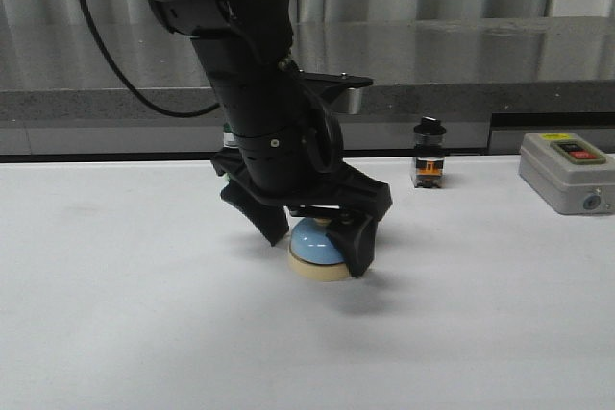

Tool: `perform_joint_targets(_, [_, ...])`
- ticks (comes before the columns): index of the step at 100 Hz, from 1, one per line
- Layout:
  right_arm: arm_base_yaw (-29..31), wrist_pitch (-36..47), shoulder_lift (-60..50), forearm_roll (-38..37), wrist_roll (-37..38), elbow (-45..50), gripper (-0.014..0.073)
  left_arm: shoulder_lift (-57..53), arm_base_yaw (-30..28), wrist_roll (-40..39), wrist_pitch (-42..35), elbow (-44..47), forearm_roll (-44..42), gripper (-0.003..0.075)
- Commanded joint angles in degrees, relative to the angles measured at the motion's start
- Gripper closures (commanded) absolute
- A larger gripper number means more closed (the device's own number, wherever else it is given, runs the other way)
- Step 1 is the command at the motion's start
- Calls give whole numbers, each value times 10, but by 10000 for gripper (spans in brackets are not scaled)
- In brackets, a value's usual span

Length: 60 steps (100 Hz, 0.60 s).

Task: Place and press bell with both arms
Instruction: 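Lower the bell onto the table center and open the left gripper, then raise the left gripper away from the bell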

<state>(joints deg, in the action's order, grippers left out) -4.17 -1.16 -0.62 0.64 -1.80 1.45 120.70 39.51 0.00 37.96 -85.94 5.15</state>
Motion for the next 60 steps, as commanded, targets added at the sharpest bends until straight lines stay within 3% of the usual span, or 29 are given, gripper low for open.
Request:
perform_joint_targets(1, [5, 47, -10, -6, 0, -8, 654, -51, 3, -8, -14, -14, 4, 58])
perform_joint_targets(32, [5, 47, -10, -6, 0, -8, 654, -141, -5, -54, -8, -11, -14, 60])
perform_joint_targets(60, [5, 47, -10, -6, 0, -8, 654, -261, -43, -142, -15, 65, -114, 60])
